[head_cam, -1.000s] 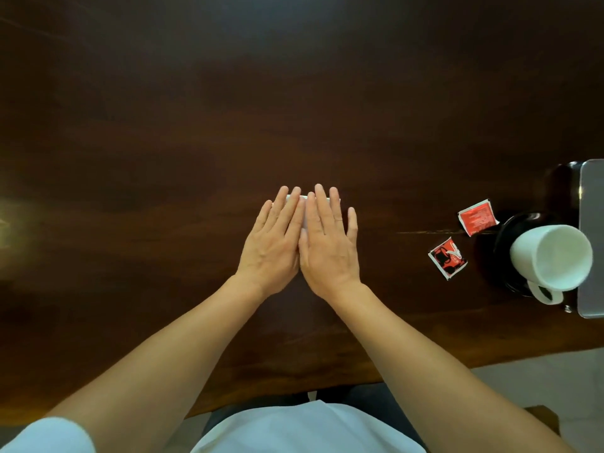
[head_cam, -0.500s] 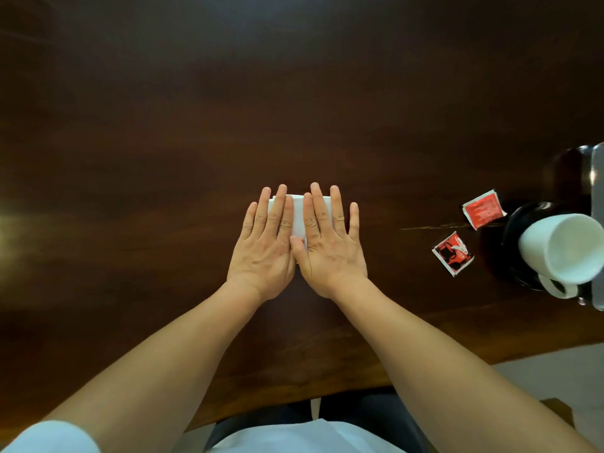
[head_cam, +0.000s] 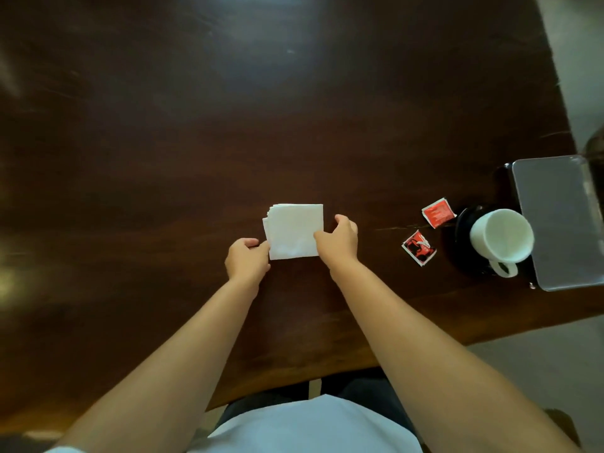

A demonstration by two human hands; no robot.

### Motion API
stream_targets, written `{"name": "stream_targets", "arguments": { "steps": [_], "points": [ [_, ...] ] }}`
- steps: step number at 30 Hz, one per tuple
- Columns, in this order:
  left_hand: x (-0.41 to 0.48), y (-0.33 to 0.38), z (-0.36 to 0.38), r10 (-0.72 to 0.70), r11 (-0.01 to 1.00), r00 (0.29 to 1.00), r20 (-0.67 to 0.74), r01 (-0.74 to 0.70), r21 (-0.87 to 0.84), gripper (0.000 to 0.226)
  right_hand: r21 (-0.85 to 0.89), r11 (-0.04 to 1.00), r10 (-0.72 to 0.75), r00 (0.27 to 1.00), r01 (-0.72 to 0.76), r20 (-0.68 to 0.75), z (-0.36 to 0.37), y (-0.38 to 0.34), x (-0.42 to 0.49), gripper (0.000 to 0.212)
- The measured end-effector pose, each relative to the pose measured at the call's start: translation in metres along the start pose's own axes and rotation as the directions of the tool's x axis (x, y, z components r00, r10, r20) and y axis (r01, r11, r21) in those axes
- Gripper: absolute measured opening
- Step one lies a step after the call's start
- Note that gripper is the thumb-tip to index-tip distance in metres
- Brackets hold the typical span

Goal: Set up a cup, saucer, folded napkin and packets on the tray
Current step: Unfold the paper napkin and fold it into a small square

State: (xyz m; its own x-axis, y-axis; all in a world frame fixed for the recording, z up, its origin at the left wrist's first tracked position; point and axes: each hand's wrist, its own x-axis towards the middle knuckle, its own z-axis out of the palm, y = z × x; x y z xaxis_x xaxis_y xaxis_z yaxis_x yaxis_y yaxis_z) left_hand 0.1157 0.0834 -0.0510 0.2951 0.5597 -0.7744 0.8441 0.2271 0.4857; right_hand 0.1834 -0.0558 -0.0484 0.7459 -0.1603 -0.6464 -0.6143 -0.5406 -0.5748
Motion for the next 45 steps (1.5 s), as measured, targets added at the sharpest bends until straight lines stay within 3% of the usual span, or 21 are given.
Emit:
{"name": "stream_targets", "arguments": {
  "steps": [7, 10, 12, 16, 21, 23, 25, 28, 31, 33, 36, 42, 45],
  "points": [
    [-0.002, -0.01, 0.0, -0.102, 0.989, 0.992, 0.076, 0.11, -0.099, 0.023, 0.002, 0.989, 0.148, 0.986, -0.148, 0.072, 0.006, 0.014, -0.007, 0.058],
    [-0.004, -0.013, -0.006, -0.168, 0.976, 0.969, 0.18, 0.189, -0.107, 0.026, -0.053, 0.982, 0.189, 0.962, -0.182, 0.197, 0.002, 0.02, -0.005, 0.021],
    [-0.009, -0.015, -0.01, -0.165, 0.982, 0.956, 0.241, 0.183, -0.053, 0.029, -0.054, 0.962, 0.269, 0.898, -0.267, 0.348, -0.003, 0.023, -0.012, 0.005],
    [-0.023, -0.019, -0.021, -0.08, 0.992, 0.9, 0.428, 0.116, -0.058, 0.032, -0.017, 0.936, 0.303, 0.783, -0.351, 0.543, -0.018, 0.026, -0.026, 0.032],
    [-0.052, -0.011, -0.032, 0.061, 0.998, 0.697, 0.715, -0.02, -0.065, 0.054, 0.145, 0.902, 0.209, 0.703, -0.408, 0.68, -0.065, 0.013, -0.049, 0.053],
    [-0.069, -0.001, -0.029, 0.074, 0.997, 0.631, 0.772, -0.052, -0.053, 0.06, 0.201, 0.903, 0.126, 0.683, -0.379, 0.72, -0.089, 0.006, -0.057, 0.061],
    [-0.087, 0.009, -0.022, 0.082, 0.996, 0.602, 0.794, -0.071, -0.049, 0.061, 0.249, 0.912, 0.064, 0.712, -0.326, 0.699, -0.108, -0.001, -0.064, 0.061],
    [-0.12, 0.028, -0.003, 0.201, 0.975, 0.642, 0.74, -0.202, -0.09, 0.057, 0.316, 0.919, -0.002, 0.799, -0.235, 0.601, -0.133, -0.008, -0.074, 0.063],
    [-0.16, 0.041, 0.024, 0.337, 0.941, 0.807, 0.485, -0.3, -0.154, 0.05, 0.358, 0.92, -0.081, 0.819, -0.157, 0.568, -0.162, -0.012, -0.083, 0.072],
    [-0.188, 0.045, 0.04, 0.438, 0.899, 0.846, 0.305, -0.412, -0.149, 0.05, 0.358, 0.929, -0.122, 0.839, -0.091, 0.53, -0.185, -0.012, -0.091, 0.079],
    [-0.223, 0.048, 0.06, 0.586, 0.81, 0.785, 0.2, -0.57, -0.138, 0.043, 0.335, 0.942, -0.18, 0.881, 0.026, 0.438, -0.218, -0.006, -0.099, 0.088],
    [-0.281, 0.056, 0.109, 0.717, 0.683, 0.62, 0.318, -0.717, -0.142, 0.009, 0.309, 0.939, -0.282, 0.858, 0.154, 0.429, -0.303, 0.023, -0.096, 0.08],
    [-0.302, 0.055, 0.137, 0.758, 0.647, 0.616, 0.214, -0.751, -0.133, 0.041, 0.392, 0.899, -0.339, 0.874, 0.193, 0.347, -0.334, 0.034, -0.096, 0.069]
  ]
}}
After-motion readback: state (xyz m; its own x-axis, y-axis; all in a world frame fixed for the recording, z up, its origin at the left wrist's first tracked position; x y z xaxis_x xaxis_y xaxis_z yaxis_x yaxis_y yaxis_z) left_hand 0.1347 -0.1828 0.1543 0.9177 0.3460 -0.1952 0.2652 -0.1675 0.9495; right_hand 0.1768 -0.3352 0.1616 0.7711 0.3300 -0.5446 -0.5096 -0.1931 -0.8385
